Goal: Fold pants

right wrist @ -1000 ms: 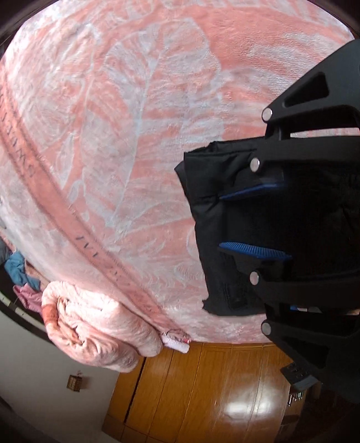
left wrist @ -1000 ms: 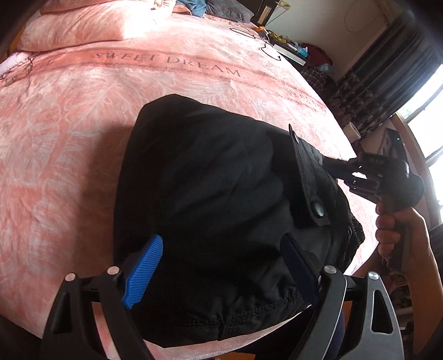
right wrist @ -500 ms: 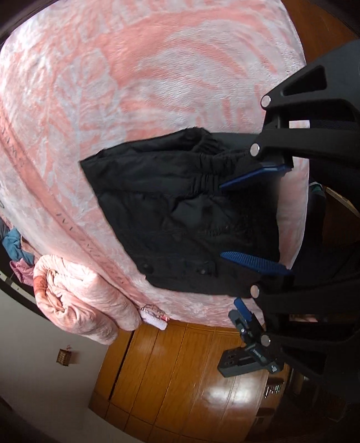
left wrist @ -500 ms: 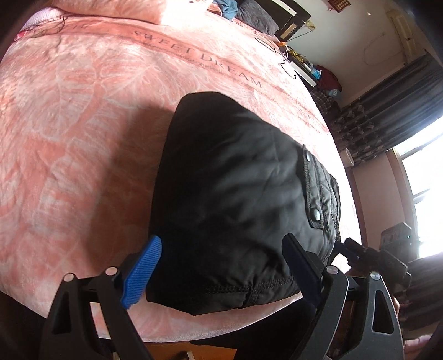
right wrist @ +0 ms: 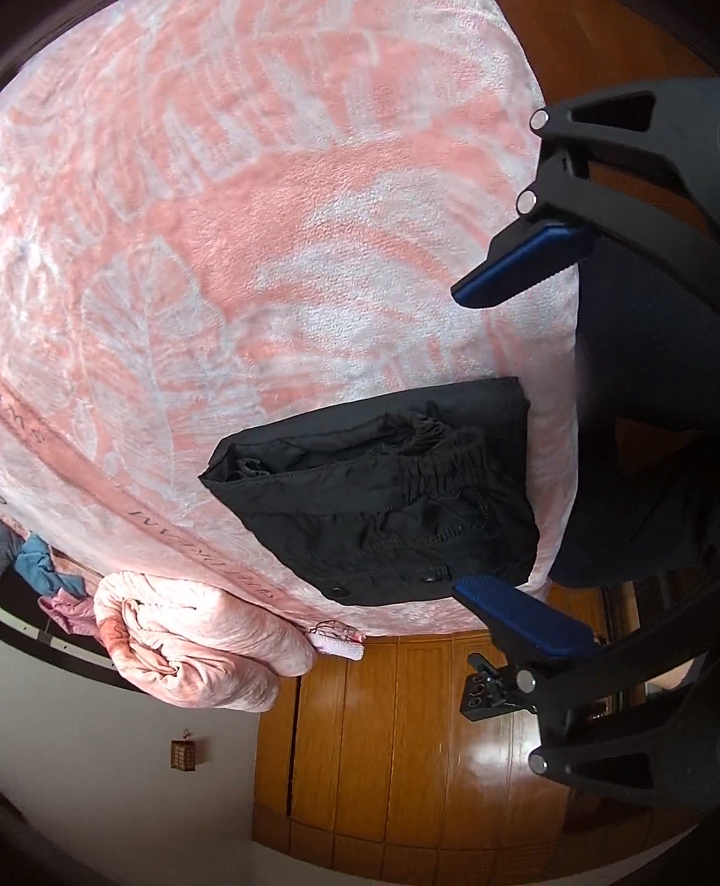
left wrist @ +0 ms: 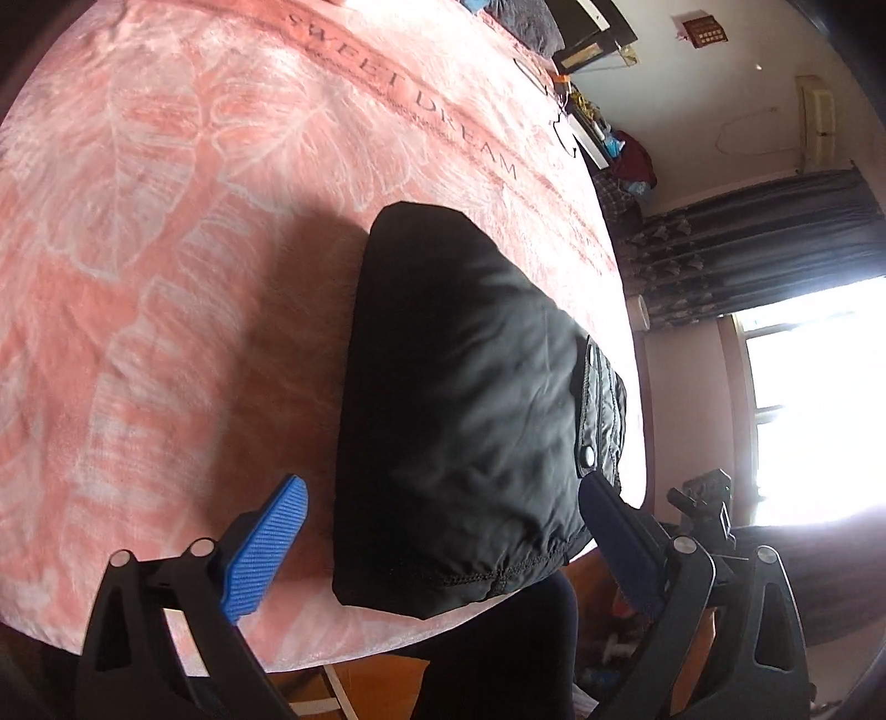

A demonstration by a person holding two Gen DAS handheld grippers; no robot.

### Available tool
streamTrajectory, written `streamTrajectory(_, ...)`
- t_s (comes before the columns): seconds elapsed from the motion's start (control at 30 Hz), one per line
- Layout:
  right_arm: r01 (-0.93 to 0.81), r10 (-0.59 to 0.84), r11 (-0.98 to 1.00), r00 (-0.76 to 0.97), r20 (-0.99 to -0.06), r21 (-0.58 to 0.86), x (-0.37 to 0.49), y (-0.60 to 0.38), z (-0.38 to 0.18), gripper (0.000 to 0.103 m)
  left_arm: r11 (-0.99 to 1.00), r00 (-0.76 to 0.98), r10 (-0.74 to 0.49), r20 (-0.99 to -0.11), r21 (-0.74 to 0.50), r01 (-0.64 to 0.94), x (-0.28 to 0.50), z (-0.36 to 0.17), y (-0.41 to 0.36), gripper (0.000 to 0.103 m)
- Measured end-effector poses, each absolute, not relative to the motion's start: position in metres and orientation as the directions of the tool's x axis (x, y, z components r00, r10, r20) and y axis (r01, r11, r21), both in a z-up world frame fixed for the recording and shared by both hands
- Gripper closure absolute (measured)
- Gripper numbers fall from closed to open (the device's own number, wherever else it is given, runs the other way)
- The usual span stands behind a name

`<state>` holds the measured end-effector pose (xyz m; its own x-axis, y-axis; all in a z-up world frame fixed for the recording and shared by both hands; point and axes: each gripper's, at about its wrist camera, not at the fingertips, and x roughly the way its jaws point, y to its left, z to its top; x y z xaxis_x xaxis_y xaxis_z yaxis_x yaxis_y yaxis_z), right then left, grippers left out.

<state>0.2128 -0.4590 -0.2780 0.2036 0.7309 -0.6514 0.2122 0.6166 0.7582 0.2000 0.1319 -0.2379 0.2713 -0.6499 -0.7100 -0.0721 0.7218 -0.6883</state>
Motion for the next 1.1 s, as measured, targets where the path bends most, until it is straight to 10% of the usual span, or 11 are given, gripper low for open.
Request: streamTrajectory(1.1, 0.160, 0.842, 0.527, 0.031, -0.538, 0.835, 0.294, -0.395, -0.343, 0.002, 0.506, -0.007, -0.861, -0.508, -0.857, -0.101, 0.304, -0.357, 0.072, 0.004)
